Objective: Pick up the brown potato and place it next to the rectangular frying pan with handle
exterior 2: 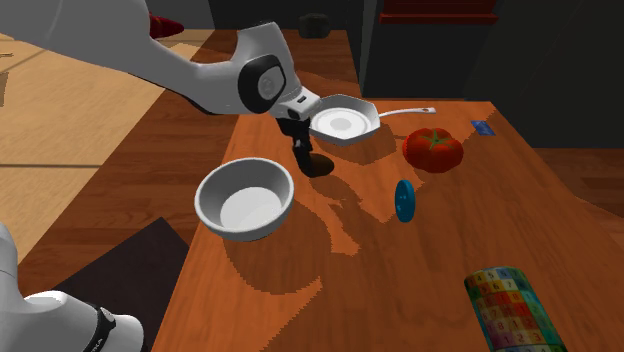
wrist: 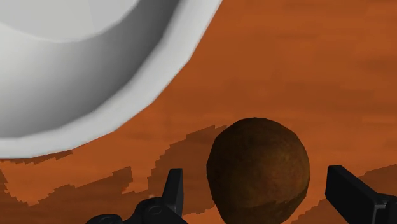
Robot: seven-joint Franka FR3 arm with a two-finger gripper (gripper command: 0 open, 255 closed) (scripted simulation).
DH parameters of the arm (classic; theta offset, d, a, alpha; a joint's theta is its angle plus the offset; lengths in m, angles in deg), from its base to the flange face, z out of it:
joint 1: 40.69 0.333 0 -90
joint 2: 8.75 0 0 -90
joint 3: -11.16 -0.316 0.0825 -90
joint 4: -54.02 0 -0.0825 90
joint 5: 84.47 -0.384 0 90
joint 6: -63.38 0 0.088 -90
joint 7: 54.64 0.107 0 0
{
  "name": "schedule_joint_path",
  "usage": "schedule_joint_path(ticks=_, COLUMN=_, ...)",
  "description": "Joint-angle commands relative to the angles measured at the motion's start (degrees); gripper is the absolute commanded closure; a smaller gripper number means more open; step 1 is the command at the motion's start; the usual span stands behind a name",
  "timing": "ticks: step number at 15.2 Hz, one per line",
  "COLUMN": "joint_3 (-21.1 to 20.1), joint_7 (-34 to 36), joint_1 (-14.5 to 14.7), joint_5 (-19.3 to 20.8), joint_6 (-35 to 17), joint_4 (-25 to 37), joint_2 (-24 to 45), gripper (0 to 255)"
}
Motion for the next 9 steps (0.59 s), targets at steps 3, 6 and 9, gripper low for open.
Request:
schedule_joint_path(ticks=3, joint_3=-0.81, joint_7=-1.23, joint_1=0.42, joint_5=-2.01, joint_6=3.98, joint_4=0.62, joint_2=-3.39, gripper=0)
schedule_joint_path(ticks=6, joint_3=-0.81, joint_7=-1.23, joint_1=0.42, joint_5=-2.01, joint_6=3.98, joint_4=0.62, joint_2=-3.39, gripper=0)
schedule_joint_path(ticks=9, joint_3=-0.81, joint_7=-1.23, joint_1=0.42, joint_5=-2.01, joint_6=3.98, joint_4=0.62, joint_2=-3.39, gripper=0)
